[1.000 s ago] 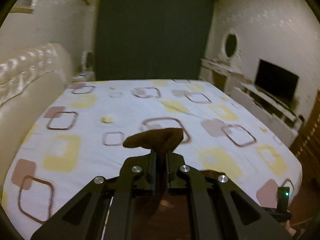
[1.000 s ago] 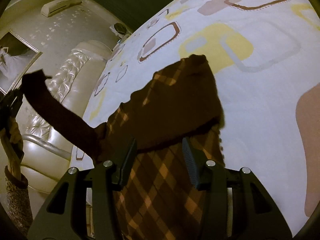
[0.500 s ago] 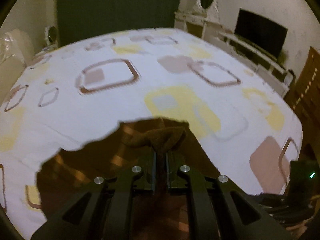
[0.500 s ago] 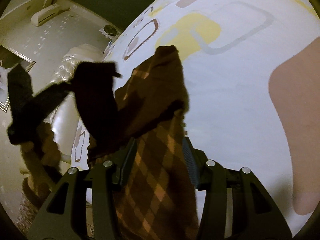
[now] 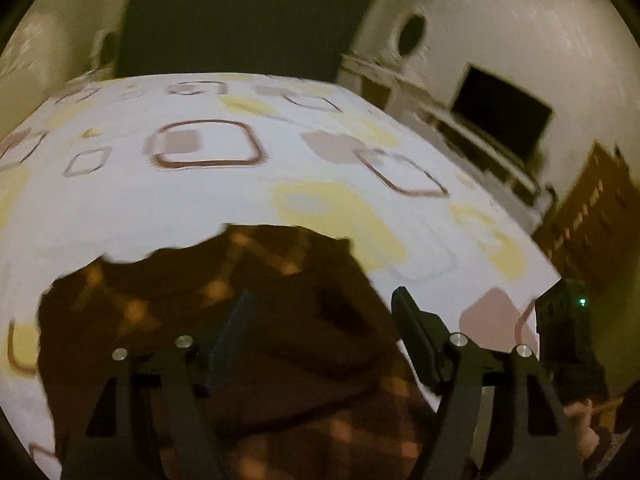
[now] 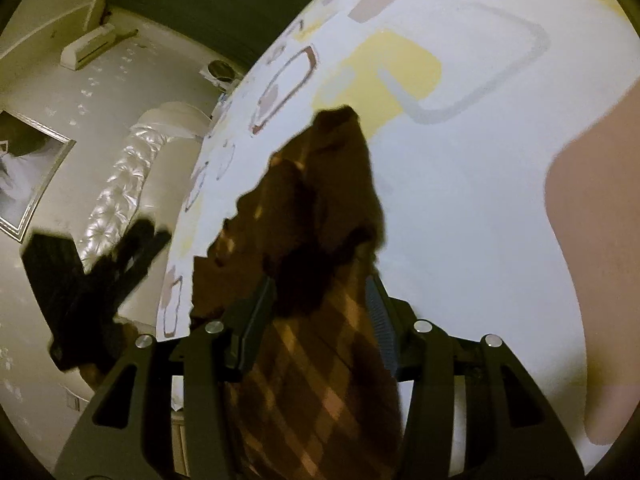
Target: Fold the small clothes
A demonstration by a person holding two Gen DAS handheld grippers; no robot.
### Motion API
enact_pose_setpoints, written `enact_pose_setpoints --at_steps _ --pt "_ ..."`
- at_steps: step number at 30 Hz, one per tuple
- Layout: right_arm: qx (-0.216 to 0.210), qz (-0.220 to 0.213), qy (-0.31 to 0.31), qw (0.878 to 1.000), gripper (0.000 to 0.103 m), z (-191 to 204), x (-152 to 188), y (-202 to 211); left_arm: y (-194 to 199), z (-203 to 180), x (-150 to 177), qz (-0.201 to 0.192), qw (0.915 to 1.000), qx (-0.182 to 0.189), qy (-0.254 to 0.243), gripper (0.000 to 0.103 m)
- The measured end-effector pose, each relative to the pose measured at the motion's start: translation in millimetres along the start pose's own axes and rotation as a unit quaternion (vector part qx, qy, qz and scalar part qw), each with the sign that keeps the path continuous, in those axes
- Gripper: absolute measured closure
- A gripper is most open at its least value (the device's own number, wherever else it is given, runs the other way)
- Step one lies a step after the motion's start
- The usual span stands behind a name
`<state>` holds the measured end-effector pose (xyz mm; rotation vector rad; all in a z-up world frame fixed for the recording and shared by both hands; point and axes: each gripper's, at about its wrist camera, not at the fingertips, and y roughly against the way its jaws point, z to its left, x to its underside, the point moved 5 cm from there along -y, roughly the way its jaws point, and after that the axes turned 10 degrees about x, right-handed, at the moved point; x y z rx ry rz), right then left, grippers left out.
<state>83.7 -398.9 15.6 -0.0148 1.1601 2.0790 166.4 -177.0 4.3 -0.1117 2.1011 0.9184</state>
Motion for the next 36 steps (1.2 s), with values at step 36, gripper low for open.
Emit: enact_pose_setpoints --at_steps 36 --pt "-0.015 0.034 -0.064 0.997 0.045 6.6 -8.9 -40.8 73.5 153.1 87.2 -0.068 0.9425 0.011 0.327 0.031"
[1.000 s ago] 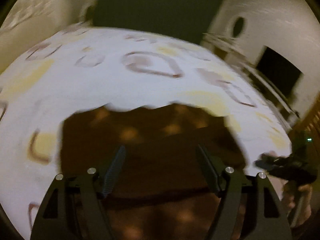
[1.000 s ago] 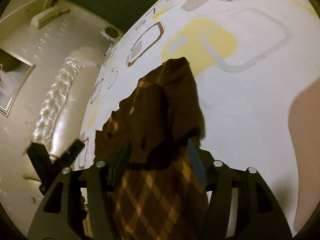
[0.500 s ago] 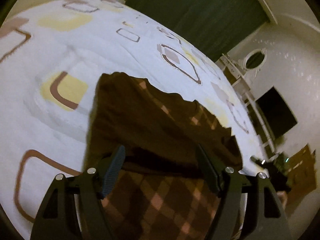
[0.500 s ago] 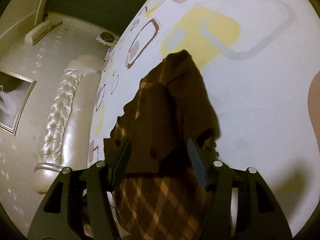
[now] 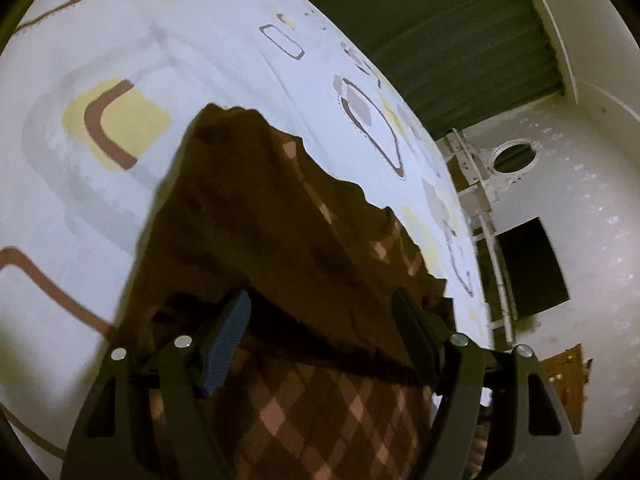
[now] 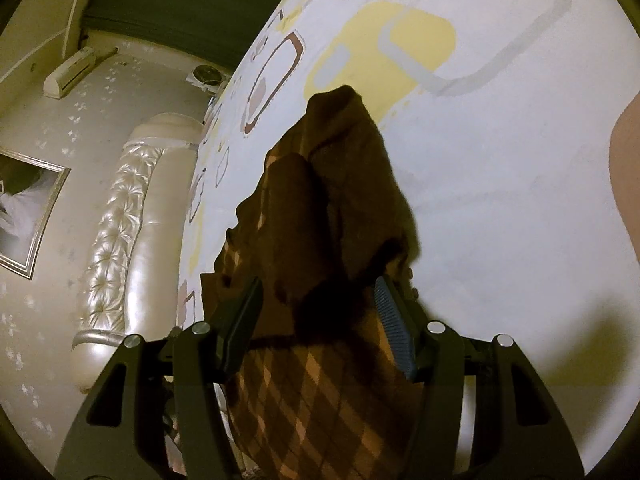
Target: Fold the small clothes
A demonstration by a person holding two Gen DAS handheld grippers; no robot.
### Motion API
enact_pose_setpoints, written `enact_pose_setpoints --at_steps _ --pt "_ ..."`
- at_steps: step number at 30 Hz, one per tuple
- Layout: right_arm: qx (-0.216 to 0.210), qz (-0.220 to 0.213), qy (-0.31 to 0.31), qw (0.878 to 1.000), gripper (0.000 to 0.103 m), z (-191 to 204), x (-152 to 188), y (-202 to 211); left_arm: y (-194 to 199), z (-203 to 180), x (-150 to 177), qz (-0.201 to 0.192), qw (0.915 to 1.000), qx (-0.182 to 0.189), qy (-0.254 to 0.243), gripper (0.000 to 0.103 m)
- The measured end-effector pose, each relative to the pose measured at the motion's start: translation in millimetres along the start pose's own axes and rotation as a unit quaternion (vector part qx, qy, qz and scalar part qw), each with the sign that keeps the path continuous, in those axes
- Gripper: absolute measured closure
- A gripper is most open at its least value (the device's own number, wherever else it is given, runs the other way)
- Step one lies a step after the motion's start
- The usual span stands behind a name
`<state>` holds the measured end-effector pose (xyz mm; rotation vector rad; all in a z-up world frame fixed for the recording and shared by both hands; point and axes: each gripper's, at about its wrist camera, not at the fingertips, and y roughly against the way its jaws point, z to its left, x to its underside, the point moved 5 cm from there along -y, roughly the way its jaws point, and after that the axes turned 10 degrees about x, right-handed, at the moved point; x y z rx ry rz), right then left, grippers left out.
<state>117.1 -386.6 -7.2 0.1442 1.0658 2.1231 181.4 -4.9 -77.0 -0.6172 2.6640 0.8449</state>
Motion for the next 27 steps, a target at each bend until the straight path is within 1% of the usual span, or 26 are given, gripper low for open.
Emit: enact_pose_setpoints --at_steps 3,4,5,6,7,8,9,10,13,15,17,18,19,27 --pt "-0.001 0.001 0.001 1.000 0.045 1.1 1.7 -1.2 -6.0 1.7 -3.2 0.000 0.9993 -0.034 -0.018 0.031" --pt "0.000 0.001 0.002 1.000 0.045 1.3 2.4 -1.4 -7.4 3.1 -3.8 0.000 0.9988 -0.044 -0.020 0.033" --pt "0.000 0.002 0.003 1.000 0.045 1.2 2.4 -2.0 -7.8 4.5 -4.5 -0.001 0.9986 -0.048 -0.021 0.044" --pt "0.000 0.002 0.004 1.000 0.045 1.2 2.6 -1.3 -7.9 6.4 -5.0 -0.002 0.9981 -0.058 -0.020 0.049" --pt "0.001 0.001 0.004 1.000 0.045 1.0 2.2 -0.7 -10.0 7.9 -5.0 0.000 0.9977 -0.064 -0.019 0.057" --pt "0.002 -0.001 0.003 1.000 0.045 0.5 1.5 0.0 -10.1 9.6 -4.9 0.002 0.9975 -0.068 -0.018 0.062" --pt "0.001 -0.002 0.002 1.000 0.045 0.0 1.1 0.5 -9.8 12.0 -4.7 0.003 0.9970 -0.075 -0.018 0.064" --pt "0.002 -0.003 0.001 1.000 0.045 -0.6 0.4 0.8 -10.1 14.2 -5.0 0.005 0.9968 -0.078 -0.015 0.064" --pt "0.001 -0.003 0.002 1.000 0.045 -0.9 0.5 1.6 -7.9 18.6 -2.5 0.007 0.9983 -0.057 0.015 0.063" --pt "-0.001 -0.002 0.002 1.000 0.045 -1.2 0.2 1.8 -4.8 18.8 -0.7 0.004 0.9986 -0.038 0.035 0.058" --pt "-0.001 -0.001 0.002 1.000 0.045 -0.9 0.0 1.6 -2.2 18.7 0.8 0.006 0.9983 -0.013 0.056 0.048" --pt "-0.001 0.000 0.002 1.000 0.045 -0.9 0.2 1.8 -2.0 18.5 1.0 0.006 0.9980 -0.007 0.063 0.048" --pt "-0.001 0.000 0.001 1.000 0.045 -1.1 0.4 2.0 -2.2 18.5 1.0 0.007 0.9976 -0.004 0.068 0.048" --pt "-0.002 0.000 0.001 1.000 0.045 -0.6 0.7 2.0 -4.4 20.9 -5.2 0.004 0.9971 -0.022 0.073 0.047"
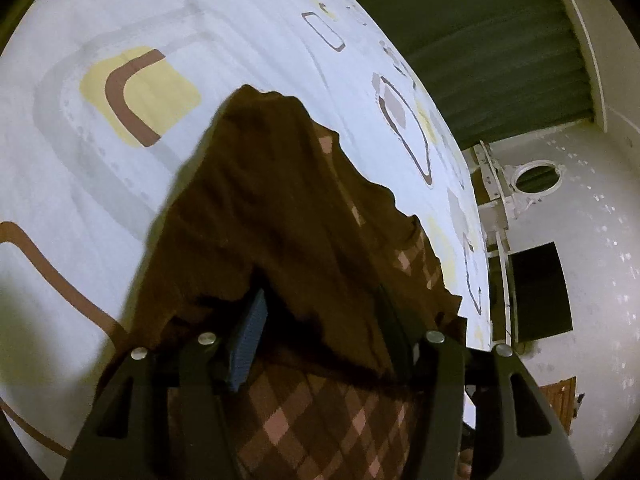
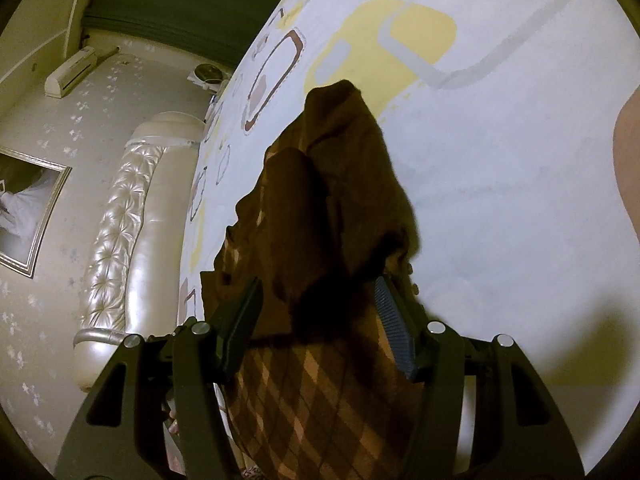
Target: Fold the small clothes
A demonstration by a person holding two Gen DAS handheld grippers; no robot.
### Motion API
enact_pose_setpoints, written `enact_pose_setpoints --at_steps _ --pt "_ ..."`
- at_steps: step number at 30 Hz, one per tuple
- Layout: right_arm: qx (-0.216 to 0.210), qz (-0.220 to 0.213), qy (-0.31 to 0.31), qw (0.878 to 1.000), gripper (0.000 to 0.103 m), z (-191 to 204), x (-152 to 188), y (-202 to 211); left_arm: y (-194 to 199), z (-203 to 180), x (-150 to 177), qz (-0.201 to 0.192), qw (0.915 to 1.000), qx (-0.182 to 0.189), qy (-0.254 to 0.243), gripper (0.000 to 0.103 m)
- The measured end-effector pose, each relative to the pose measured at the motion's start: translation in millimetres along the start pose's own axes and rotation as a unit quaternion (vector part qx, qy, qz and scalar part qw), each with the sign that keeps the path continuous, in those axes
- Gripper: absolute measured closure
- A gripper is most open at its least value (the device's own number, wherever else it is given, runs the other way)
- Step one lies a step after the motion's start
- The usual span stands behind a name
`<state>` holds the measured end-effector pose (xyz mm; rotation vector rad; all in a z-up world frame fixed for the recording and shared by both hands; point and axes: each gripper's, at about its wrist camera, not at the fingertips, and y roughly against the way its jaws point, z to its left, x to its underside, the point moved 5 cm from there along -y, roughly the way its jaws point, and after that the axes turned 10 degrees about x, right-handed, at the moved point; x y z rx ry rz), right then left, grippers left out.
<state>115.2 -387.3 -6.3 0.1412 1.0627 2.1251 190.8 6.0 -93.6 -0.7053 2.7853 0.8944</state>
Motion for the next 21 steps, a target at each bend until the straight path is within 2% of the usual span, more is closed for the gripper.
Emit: enact_pose_setpoints --at_steps 3,5,7,13,17,21 --pt "0.001 0.000 0.002 1.000 0.045 0.1 0.7 -0.1 -4.5 -1.0 -2.7 0.004 0.9998 -0.018 -0.012 0.052" --pt "0.002 0.000 0.002 1.000 0.045 0.6 1.6 0.1 -6.2 0.9 -5.0 0.003 0.9991 -0.037 -0.018 0.074" --pt "0.003 0.000 0.003 1.000 0.045 0.7 2.6 -0.1 -3.9 6.8 -8.2 0.000 0.9983 -0.058 -0.013 0.100" --pt "0.008 -0.007 0.012 1.000 0.045 0.8 -2.0 0.4 25.3 24.2 -26.4 -0.068 0.9952 -0.070 0.007 0.101" --pt "0.006 -0.013 0.009 1.000 0.045 3.1 -11.3 -1.4 39.0 41.0 -38.1 -0.083 0.9924 -0.090 0.012 0.101" --pt "0.004 -0.008 0.008 1.000 0.045 8.8 -17.2 -9.0 39.6 49.9 -41.2 -0.073 0.9927 -0.097 0.007 0.101"
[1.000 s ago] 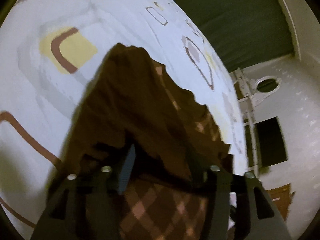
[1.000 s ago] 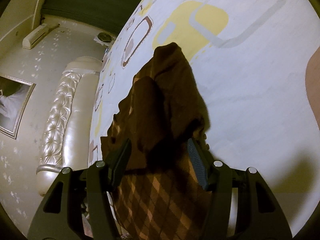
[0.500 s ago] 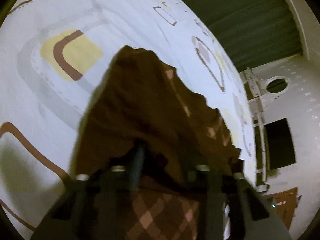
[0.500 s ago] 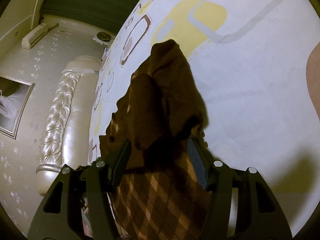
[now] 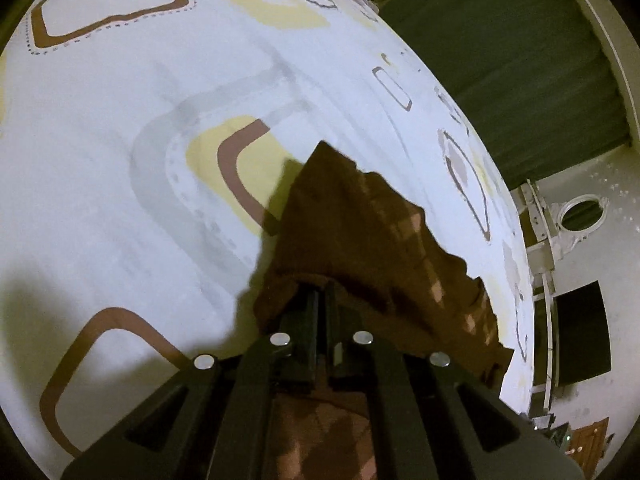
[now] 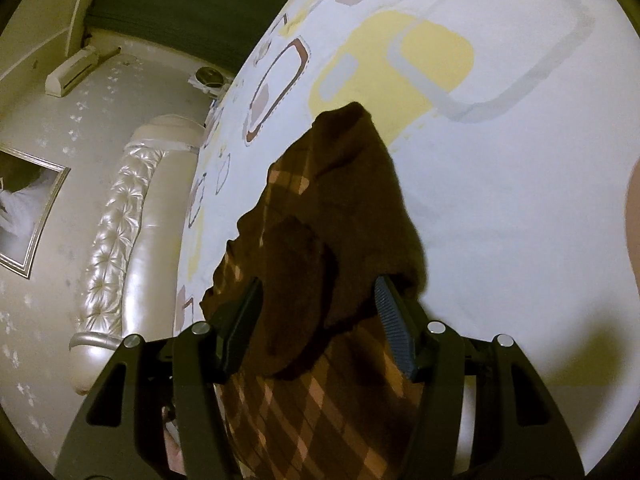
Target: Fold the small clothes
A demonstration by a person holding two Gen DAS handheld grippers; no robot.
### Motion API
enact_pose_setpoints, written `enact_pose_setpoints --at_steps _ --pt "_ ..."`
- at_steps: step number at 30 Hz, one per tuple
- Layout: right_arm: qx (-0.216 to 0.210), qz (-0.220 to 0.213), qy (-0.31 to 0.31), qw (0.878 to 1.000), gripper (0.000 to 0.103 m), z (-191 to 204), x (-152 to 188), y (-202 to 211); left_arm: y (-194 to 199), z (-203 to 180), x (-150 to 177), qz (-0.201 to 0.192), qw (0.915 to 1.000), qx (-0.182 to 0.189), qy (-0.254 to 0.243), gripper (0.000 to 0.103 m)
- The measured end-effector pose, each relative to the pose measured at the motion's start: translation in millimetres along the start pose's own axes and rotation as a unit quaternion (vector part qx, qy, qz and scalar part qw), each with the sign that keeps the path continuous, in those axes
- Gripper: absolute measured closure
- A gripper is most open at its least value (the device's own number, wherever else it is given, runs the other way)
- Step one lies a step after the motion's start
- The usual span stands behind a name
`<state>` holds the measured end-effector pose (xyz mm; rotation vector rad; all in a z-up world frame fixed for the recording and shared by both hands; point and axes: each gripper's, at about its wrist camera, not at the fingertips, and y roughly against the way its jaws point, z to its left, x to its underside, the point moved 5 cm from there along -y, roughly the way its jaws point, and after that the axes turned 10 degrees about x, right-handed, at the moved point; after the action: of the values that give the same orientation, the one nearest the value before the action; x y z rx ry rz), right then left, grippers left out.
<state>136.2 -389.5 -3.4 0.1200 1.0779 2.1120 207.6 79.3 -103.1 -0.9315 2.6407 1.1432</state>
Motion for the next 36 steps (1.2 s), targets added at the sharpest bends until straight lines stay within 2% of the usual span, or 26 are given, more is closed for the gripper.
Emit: enact_pose_setpoints --at_steps 5,8,9,11,14,15,17,18,19,21,25,27,30,32,34,36 --pt "-0.007 -0.020 -0.004 1.000 0.045 13.3 -11.8 8.5 -2.3 1.0 1.3 0.003 1.0000 -0.001 -0.005 0.101" --pt "-0.003 -0.061 0.021 0.998 0.045 28.7 -17.5 34.0 -3.7 0.9 1.2 0.008 0.9999 -0.003 -0.012 0.101" --pt "0.002 -0.064 0.033 0.997 0.045 32.6 -17.8 36.3 -4.7 0.3 0.7 0.008 0.9999 -0.003 -0.012 0.101" --pt "0.011 -0.039 0.043 0.998 0.045 33.4 -17.7 22.6 -5.3 0.5 0.3 0.009 0.9999 -0.002 -0.013 0.101" --pt "0.049 0.012 0.039 0.998 0.058 22.1 -17.5 -16.9 -5.2 1.0 0.5 0.009 0.9999 0.000 -0.010 0.101" --pt "0.050 0.026 0.036 0.998 0.062 20.0 -16.5 -26.2 -5.0 1.4 0.9 0.009 0.9999 0.001 -0.009 0.101" --pt "0.049 0.039 0.033 0.997 0.063 19.0 -13.7 -40.9 -4.7 1.8 1.3 0.010 0.9999 0.001 -0.010 0.101" --pt "0.049 0.039 0.035 0.997 0.066 19.1 -12.3 -43.0 -4.7 2.1 1.4 0.011 0.9999 0.001 -0.011 0.101" --pt "0.051 0.038 0.038 0.997 0.079 20.2 -11.6 -45.4 -4.8 1.8 1.8 0.012 0.9999 0.001 -0.011 0.101" --pt "0.071 0.043 0.057 0.995 0.098 21.8 -9.8 -51.2 -4.9 1.7 1.5 0.014 0.9998 0.001 -0.011 0.101" --pt "0.087 0.037 0.082 0.992 0.099 29.3 -11.1 -53.9 -5.1 1.4 1.5 0.012 0.9998 0.000 -0.013 0.101" --pt "0.087 0.015 0.097 0.991 0.099 44.6 -21.6 -46.8 -5.0 1.4 1.4 0.013 0.9998 -0.001 -0.012 0.101" --pt "0.060 -0.051 0.126 0.989 0.099 76.2 -42.8 -11.5 -4.3 -0.8 2.0 0.011 0.9999 -0.003 -0.012 0.101" --pt "0.046 -0.091 0.136 0.985 0.099 82.5 -51.3 14.0 -4.7 -2.9 3.2 0.012 0.9998 -0.003 -0.015 0.100" --pt "0.045 -0.109 0.134 0.984 0.099 70.7 -51.4 27.5 -6.7 -4.5 5.9 0.014 0.9998 0.004 -0.013 0.100" --pt "0.059 -0.107 0.127 0.984 0.099 39.5 -43.3 25.7 -9.7 -6.5 9.9 0.019 0.9997 0.005 -0.017 0.100"
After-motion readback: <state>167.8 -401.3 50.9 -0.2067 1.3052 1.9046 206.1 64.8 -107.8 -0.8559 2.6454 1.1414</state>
